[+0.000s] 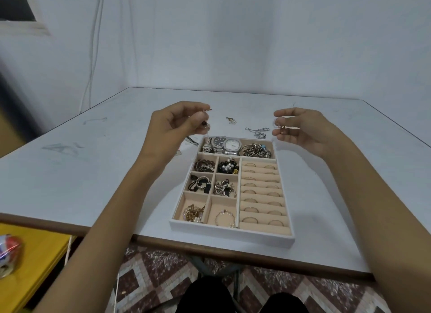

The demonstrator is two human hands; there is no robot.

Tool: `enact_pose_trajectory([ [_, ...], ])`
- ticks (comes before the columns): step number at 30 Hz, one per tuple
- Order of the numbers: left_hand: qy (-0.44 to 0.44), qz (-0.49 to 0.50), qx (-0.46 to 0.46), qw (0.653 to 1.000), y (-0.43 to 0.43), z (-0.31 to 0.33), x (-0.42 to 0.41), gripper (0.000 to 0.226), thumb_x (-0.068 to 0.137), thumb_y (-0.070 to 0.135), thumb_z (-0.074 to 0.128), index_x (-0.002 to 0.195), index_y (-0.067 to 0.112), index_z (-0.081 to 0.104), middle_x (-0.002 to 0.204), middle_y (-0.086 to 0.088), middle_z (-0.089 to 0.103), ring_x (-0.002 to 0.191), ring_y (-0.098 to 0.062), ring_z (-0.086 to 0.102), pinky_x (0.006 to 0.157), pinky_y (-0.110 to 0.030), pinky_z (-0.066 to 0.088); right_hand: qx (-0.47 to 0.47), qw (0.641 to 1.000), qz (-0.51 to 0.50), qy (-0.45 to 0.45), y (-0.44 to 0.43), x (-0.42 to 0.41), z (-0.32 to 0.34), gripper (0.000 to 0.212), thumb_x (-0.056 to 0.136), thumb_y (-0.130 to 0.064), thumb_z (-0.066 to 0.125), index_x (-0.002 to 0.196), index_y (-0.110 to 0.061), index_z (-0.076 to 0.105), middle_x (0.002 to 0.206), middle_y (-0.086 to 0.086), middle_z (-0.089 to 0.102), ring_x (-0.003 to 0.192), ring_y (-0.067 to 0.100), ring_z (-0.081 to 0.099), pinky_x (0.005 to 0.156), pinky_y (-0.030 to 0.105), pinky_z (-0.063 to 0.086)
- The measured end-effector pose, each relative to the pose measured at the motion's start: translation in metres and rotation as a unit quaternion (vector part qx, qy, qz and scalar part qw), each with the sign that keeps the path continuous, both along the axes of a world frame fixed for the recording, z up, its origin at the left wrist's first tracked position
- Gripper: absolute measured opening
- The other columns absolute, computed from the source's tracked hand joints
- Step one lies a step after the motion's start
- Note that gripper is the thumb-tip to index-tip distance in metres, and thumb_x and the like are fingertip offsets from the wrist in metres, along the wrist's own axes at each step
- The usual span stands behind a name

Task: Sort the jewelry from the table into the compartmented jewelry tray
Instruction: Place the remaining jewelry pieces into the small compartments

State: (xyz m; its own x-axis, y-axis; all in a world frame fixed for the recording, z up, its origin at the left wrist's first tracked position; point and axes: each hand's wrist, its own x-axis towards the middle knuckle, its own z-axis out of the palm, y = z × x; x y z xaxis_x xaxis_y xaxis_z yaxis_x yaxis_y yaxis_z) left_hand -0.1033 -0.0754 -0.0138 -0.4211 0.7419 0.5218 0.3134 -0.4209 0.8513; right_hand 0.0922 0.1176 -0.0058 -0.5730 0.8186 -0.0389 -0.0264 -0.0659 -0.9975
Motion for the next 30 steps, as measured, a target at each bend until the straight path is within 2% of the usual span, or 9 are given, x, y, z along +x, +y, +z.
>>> enact_pose_trajectory([
  [5, 0.005, -0.027, -0.023, 0.999, -0.015, -0.009, 0.018, 0.016, 0.083, 0.012, 0.065, 0.098, 0.012, 0.070, 0.082, 0.001, 0.071, 0.075, -0.017, 0.069, 0.079, -0.029, 0.056, 0.007, 0.989, 0.146, -0.026, -0.020, -0.005, 0.008, 0.015, 0.090, 0.003, 0.055, 0.097, -0.007, 0.064, 0.078, 0.005, 0.064, 0.065, 0.018, 0.068, 0.059, 0.022, 0.056],
  [8, 0.011, -0.035, -0.039, 0.999, -0.021, -0.014, 0.024, 0.015, 0.083, 0.008, 0.065, 0.098, 0.010, 0.070, 0.082, -0.004, 0.073, 0.071, -0.018, 0.071, 0.073, -0.023, 0.055, 0.023, 0.979, 0.203, -0.016, -0.032, -0.007, 0.014, 0.014, 0.088, 0.001, 0.056, 0.096, -0.007, 0.065, 0.075, 0.003, 0.066, 0.066, 0.017, 0.067, 0.059, 0.021, 0.055],
  [10, 0.017, -0.038, -0.037, 0.998, -0.025, -0.016, 0.027, 0.015, 0.082, 0.009, 0.066, 0.097, 0.009, 0.070, 0.084, -0.006, 0.074, 0.073, -0.019, 0.071, 0.074, -0.024, 0.056, 0.031, 0.971, 0.235, -0.002, -0.041, -0.007, 0.017, 0.016, 0.084, -0.002, 0.057, 0.097, -0.005, 0.066, 0.074, 0.003, 0.066, 0.065, 0.016, 0.067, 0.059, 0.020, 0.055],
  [15, 0.008, -0.010, -0.012, 1.000, -0.036, -0.021, 0.027, 0.015, 0.082, 0.005, 0.066, 0.096, 0.009, 0.070, 0.082, 0.001, 0.074, 0.073, -0.014, 0.070, 0.073, -0.021, 0.054, 0.055, 0.952, 0.301, 0.002, -0.060, -0.010, 0.023, 0.020, 0.078, -0.006, 0.058, 0.092, -0.003, 0.071, 0.077, 0.006, 0.067, 0.066, 0.018, 0.069, 0.059, 0.020, 0.056],
  [22, 0.005, 0.062, -0.011, 0.998, -0.047, -0.026, 0.021, 0.014, 0.082, 0.009, 0.069, 0.096, 0.012, 0.071, 0.082, 0.002, 0.074, 0.072, -0.014, 0.071, 0.074, -0.022, 0.055, 0.081, 0.928, 0.363, -0.018, -0.074, -0.014, 0.025, 0.020, 0.079, -0.007, 0.059, 0.090, -0.008, 0.076, 0.082, 0.007, 0.069, 0.074, 0.020, 0.072, 0.064, 0.019, 0.058],
  [30, 0.024, 0.084, -0.034, 0.996, -0.049, -0.031, 0.019, 0.017, 0.081, 0.012, 0.071, 0.098, 0.013, 0.073, 0.083, -0.002, 0.075, 0.071, -0.015, 0.071, 0.074, -0.023, 0.055, 0.097, 0.931, 0.352, -0.014, -0.078, -0.013, 0.028, 0.019, 0.078, -0.007, 0.060, 0.089, -0.009, 0.076, 0.082, 0.008, 0.068, 0.073, 0.021, 0.072, 0.063, 0.019, 0.057],
])
